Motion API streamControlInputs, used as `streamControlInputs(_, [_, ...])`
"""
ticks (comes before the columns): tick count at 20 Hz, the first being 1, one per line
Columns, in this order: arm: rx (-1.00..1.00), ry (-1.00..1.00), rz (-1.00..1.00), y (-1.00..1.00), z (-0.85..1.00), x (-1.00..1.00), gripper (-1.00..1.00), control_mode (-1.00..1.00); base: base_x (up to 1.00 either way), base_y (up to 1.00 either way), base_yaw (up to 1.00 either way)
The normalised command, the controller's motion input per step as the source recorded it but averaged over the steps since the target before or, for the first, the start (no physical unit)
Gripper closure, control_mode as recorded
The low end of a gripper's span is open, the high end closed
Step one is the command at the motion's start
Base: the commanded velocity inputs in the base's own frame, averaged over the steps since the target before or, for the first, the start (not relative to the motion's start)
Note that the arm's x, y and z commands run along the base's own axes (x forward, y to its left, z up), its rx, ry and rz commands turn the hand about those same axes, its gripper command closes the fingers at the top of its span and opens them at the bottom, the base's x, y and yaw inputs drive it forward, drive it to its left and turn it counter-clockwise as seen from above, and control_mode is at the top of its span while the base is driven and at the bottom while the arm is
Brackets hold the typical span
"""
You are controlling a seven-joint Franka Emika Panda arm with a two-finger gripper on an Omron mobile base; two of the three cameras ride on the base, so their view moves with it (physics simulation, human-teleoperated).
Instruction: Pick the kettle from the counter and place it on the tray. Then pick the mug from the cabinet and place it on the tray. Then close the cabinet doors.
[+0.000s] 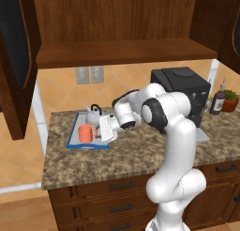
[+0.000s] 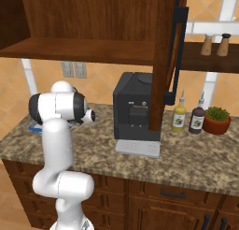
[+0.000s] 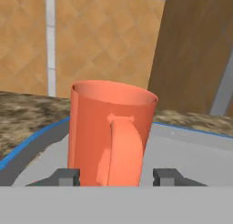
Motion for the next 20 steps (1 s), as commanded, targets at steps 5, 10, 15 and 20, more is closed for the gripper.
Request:
streamControlInputs(5, [0.0,0.0,0.0,0.0,0.28,-0.29,-1.0,-1.0,0.0,0.0,0.0])
streamControlInputs(10, [0.0,-0.04,-0.01,-0.03,0.54,-0.43,-1.0,-1.0,0.0,0.0,0.0])
streamControlInputs(15, [0.0,-0.08,-0.07,-0.2,0.78,-0.44,-1.0,-1.0,0.0,0.0,0.0])
streamControlInputs(20, [0.0,-0.08,-0.12,-0.21,0.79,-0.57,-1.0,-1.0,0.0,0.0,0.0])
